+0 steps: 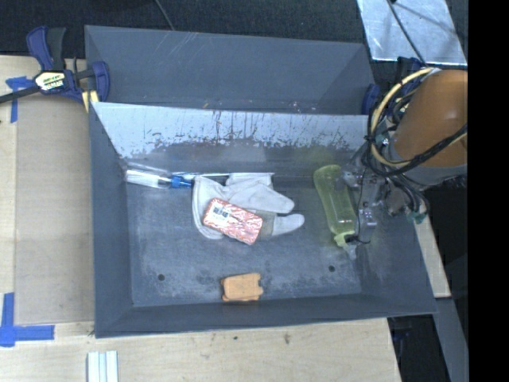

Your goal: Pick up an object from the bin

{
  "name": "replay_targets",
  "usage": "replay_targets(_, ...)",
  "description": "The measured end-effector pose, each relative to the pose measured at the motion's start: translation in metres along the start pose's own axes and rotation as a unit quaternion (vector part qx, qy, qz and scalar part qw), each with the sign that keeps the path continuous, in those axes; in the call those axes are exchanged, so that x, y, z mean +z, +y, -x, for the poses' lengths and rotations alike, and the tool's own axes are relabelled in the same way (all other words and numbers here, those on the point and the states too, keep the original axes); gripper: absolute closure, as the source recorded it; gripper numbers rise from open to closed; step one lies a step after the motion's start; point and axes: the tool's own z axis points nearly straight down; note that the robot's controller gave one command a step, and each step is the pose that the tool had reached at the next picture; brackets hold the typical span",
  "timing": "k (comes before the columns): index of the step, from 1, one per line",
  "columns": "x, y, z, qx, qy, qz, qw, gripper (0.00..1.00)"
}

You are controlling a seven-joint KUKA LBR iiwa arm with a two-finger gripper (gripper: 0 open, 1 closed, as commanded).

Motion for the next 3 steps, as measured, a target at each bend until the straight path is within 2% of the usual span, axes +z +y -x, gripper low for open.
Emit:
replay_targets(1,0.009,0.051,0.02,0.06,-0.001,0.0,0.9982,0.0)
replay_targets(2,0.005,0.095,0.041,0.014,-0.0005,0.0,0.9999,0.0)
replay_targets(3,0.012,0.116,0.038,0.095,0.0007,0.0,0.9955,0.0)
